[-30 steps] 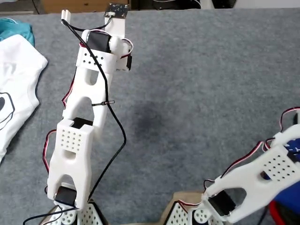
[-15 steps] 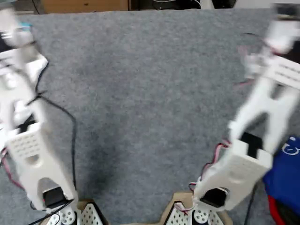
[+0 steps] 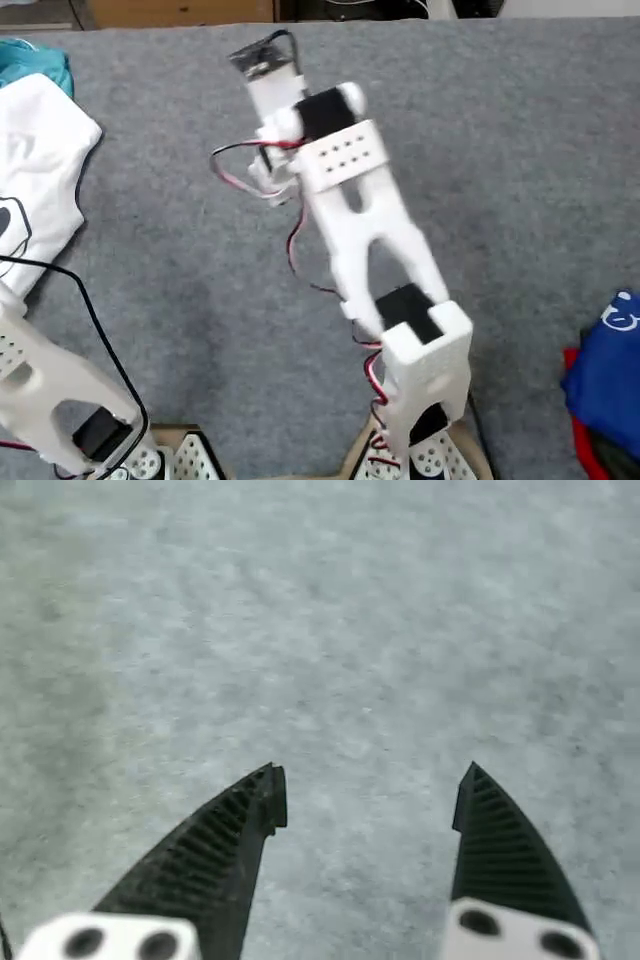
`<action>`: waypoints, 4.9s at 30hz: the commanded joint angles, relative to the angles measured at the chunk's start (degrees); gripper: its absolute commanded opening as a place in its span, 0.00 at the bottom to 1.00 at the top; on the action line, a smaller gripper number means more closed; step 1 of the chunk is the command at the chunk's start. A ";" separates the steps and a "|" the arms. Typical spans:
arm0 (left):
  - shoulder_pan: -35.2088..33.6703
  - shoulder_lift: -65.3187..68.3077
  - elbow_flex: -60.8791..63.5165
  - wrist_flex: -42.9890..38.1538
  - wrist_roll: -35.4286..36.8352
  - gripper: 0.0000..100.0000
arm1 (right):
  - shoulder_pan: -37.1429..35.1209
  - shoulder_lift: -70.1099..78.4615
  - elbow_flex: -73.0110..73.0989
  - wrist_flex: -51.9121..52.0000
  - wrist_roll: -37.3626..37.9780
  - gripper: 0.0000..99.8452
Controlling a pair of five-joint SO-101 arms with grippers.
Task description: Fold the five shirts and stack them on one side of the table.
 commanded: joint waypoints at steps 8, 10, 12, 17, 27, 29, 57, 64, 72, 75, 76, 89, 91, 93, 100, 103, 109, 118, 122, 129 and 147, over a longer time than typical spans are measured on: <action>-9.14 13.14 0.09 -2.29 -2.46 0.28 | -3.65 2.86 -0.13 1.58 -0.97 0.27; -10.64 14.02 0.09 -2.29 -2.46 0.28 | -3.65 3.91 -0.13 1.58 -0.97 0.27; -11.60 14.20 0.62 -1.93 -2.11 0.28 | -3.65 5.05 -0.13 1.58 -0.97 0.27; -11.43 16.13 4.13 -2.11 -2.37 0.15 | -3.65 7.16 -0.13 1.67 -0.97 0.27; -8.09 17.71 1.05 2.29 -2.11 0.02 | -3.47 7.16 -0.31 1.76 -4.13 0.27; -7.30 15.52 -1.05 2.29 -1.93 0.02 | -3.30 7.16 -0.40 1.76 -5.01 0.27; 59.60 -43.12 8.18 2.29 0.00 0.02 | 43.65 -38.90 47.78 1.76 2.55 0.27; 73.93 -44.18 13.98 2.29 0.00 0.02 | 53.05 -51.65 56.75 1.76 7.12 0.27; 78.68 -50.15 19.52 2.29 0.18 0.09 | 54.29 -68.70 69.67 1.76 7.12 0.27; 76.13 -54.11 19.52 2.29 6.15 0.24 | 50.42 -72.75 69.85 1.67 7.12 0.27; 74.20 -55.60 19.34 2.29 9.41 0.28 | 48.31 -73.27 69.58 1.32 7.12 0.27; 16.00 -62.37 31.38 2.29 10.73 0.30 | 14.46 -47.16 51.74 -16.18 -4.22 0.27; 6.51 -62.37 35.60 2.29 10.64 0.30 | 7.52 -38.55 44.79 -18.29 -4.48 0.27; -1.05 -62.37 39.56 2.29 8.18 0.30 | 1.89 -29.32 36.18 -20.31 -4.48 0.27; -12.22 -62.46 55.12 2.29 0.62 0.30 | -7.69 9.10 -1.45 -27.34 -4.57 0.27; -12.13 -62.46 60.84 2.29 0.00 0.30 | -10.95 26.33 -19.56 -28.31 -4.57 0.27; -11.34 -62.46 69.19 2.20 -0.09 0.30 | -14.02 57.63 -52.88 -29.36 -4.57 0.27; -5.27 -62.46 70.77 1.41 0.35 0.30 | -11.47 56.31 -52.97 -17.32 -8.18 0.10; 1.49 -62.46 71.12 1.41 0.44 0.30 | -9.36 52.35 -54.73 -9.85 -8.62 0.02; 15.91 -62.46 71.12 1.41 0.44 0.30 | -4.53 38.99 -57.10 2.11 -8.70 0.01; 49.93 -61.85 88.88 -28.75 7.65 0.30 | 32.75 10.07 -3.74 1.93 2.20 0.01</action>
